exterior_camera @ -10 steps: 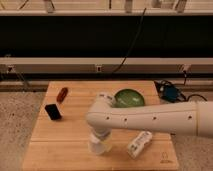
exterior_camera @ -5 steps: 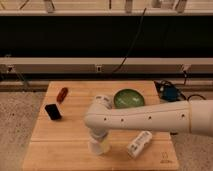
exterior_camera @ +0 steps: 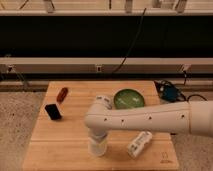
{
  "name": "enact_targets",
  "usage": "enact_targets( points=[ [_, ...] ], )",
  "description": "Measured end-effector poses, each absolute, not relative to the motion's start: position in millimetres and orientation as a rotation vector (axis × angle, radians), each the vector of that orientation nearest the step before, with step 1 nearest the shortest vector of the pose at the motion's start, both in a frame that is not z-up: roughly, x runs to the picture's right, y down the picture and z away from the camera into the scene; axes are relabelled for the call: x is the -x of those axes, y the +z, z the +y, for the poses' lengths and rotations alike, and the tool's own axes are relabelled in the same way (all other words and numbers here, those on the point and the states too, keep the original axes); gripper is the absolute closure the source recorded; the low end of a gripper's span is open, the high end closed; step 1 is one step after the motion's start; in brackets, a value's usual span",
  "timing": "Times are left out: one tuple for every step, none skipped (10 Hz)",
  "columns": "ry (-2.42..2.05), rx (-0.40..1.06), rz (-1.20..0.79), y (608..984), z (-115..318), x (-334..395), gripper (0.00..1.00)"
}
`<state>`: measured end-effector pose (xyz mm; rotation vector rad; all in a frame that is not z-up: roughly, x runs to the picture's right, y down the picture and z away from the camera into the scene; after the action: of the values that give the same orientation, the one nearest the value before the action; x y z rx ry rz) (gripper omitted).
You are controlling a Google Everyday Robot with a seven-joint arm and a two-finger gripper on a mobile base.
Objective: Place the ceramic cup over the eraser
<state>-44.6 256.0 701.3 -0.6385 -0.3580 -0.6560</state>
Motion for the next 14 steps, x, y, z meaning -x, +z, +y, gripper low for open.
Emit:
enact_targets(
  points=[
    [-0.663, 0.635, -0.363, 700.3, 256.1, 45.3, 0.99],
    [-0.667, 0.633, -0.366, 699.2, 255.9, 45.9, 1.0],
    [-0.672, 0.631, -0.372, 696.9, 254.0, 47.8, 1.0],
    [-0.676, 0.63, -0.371, 694.3, 250.8, 49.4, 1.0],
    [-0.68, 0.628, -0.365, 691.8, 246.1, 49.8, 1.0],
    [-0.696, 0.622, -0.355, 684.7, 232.7, 57.0, 1.0],
    [-0.712, 0.622, -0.345, 678.2, 222.2, 63.0, 1.0],
    [-0.727, 0.618, -0.337, 670.3, 207.4, 71.5, 1.0],
    [-0.743, 0.619, -0.324, 664.6, 191.9, 80.3, 1.0],
    [-0.762, 0.615, -0.317, 662.3, 175.4, 95.2, 1.0],
    [-0.778, 0.614, -0.313, 659.6, 163.7, 107.9, 1.0],
    [-0.789, 0.61, -0.308, 658.6, 154.4, 116.2, 1.0],
    [-0.811, 0.6, -0.298, 656.9, 138.4, 132.8, 1.0],
    [-0.827, 0.588, -0.299, 655.8, 126.2, 148.1, 1.0]
  ],
)
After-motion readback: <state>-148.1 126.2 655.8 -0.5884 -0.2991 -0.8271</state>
